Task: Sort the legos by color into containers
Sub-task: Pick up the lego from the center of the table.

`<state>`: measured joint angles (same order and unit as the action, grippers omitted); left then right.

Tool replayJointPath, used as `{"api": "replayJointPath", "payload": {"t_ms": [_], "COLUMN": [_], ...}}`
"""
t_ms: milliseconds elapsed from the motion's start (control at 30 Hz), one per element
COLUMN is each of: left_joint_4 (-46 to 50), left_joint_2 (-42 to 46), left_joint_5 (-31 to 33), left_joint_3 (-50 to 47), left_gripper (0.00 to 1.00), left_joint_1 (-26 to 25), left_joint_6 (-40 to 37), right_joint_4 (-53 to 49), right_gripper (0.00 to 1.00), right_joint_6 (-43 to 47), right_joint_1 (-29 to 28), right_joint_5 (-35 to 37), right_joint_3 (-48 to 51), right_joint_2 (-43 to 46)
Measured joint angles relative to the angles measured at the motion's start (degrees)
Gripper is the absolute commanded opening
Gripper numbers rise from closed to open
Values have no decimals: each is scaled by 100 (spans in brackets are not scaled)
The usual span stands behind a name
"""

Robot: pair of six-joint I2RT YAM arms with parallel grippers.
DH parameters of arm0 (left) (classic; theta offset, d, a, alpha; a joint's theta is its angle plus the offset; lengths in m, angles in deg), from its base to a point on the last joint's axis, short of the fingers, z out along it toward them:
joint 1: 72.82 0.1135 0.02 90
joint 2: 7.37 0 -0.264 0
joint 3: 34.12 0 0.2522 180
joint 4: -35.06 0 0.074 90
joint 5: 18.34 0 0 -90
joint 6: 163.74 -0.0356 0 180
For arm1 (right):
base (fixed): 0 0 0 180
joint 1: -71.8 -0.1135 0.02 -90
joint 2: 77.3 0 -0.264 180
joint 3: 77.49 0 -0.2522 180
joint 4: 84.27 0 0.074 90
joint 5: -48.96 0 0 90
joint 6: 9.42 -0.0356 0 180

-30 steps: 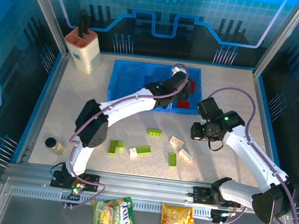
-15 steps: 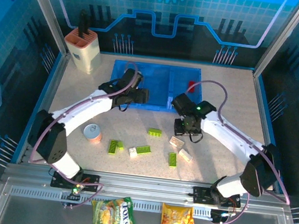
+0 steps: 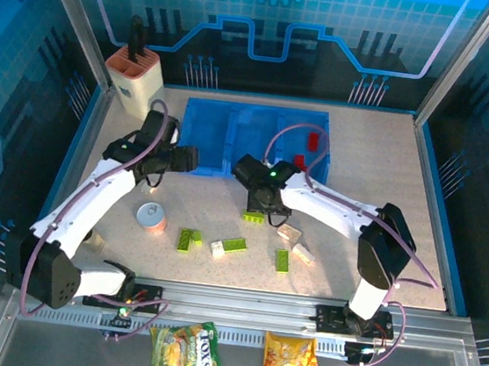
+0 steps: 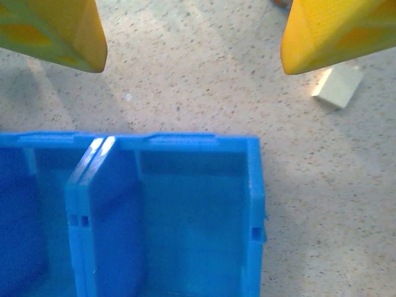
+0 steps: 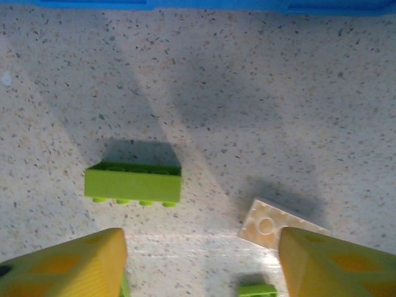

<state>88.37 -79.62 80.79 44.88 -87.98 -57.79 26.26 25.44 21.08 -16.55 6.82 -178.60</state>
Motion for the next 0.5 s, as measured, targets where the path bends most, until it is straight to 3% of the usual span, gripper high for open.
{"api": "replayJointPath", "payload": {"t_ms": [267, 500], "left_joint_4": [131, -20], "left_joint_2": [385, 588], "left_joint_5": [0, -155], "left_joint_3": [-282, -728], "left_gripper": [76, 76], "left_joint_1": [411, 627], "left_joint_6": [-581, -713], "right_joint_4": [190, 461], "right_gripper": [86, 90], "right_joint_6": [-691, -833], "right_joint_1": [-138, -140], "right_joint_5": [63, -127], "right_joint_3": [-142, -199], "right_joint_2": [-518, -988]}}
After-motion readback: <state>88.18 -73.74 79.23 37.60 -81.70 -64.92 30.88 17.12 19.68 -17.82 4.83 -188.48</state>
